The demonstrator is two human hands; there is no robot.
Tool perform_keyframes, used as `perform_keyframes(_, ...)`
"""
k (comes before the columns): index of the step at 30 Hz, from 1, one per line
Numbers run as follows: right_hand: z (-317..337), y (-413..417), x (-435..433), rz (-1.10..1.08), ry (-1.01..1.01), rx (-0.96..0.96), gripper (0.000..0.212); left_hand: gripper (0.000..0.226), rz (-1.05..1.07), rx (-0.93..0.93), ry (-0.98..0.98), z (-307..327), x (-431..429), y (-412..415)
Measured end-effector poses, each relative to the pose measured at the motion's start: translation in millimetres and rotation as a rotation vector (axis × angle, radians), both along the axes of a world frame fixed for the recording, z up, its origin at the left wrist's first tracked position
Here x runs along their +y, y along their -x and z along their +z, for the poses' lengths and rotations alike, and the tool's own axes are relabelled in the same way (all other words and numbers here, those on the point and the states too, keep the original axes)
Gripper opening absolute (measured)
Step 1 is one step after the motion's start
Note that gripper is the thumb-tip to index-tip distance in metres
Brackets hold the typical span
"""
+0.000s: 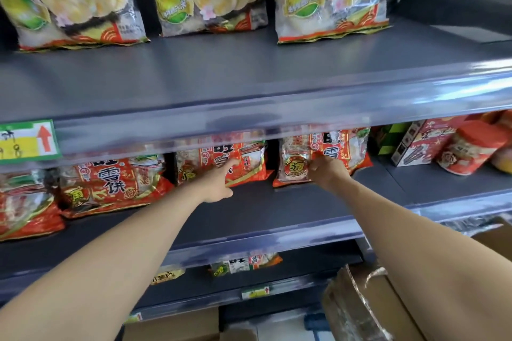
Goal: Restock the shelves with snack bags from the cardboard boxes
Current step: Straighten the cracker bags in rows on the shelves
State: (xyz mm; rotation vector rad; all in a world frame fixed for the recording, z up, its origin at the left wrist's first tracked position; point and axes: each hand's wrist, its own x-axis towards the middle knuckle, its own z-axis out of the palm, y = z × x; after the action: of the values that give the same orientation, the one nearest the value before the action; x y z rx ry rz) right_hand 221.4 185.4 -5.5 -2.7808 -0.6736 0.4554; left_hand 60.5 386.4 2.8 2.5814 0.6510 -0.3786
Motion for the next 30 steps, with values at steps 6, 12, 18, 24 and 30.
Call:
perform_keyframes(6,-7.7,14.0,-6.7,-0.024,0.031,0.049,0.04,0.086,-0.017,0.005,0.056,-14.1,-1.7,13.1)
perform_keyframes(12,-1.7,50.8,-5.0,0.006,0.082,0.081,0.041,0.083,-0.028,0.008,0.088,-10.9,6.0,46.3)
perform_keyframes(18,13.6,93.3,21.5,0.092,0.103,0.049,0.042,0.074,0.0,-0.063,0.114,2.1,21.3,82.8)
perform_keyframes(24,50.2,173.1,98.5,0.224,-0.021,0.082,0.048,0.064,0.075,-0.144,0.057,23.9,62.9,150.7)
perform_keyframes(30,54.1,260.9,189.6,0.444,-0.058,0.075,0.043,0.059,0.228,-0.112,-0.016,24.0,141.3,253.5)
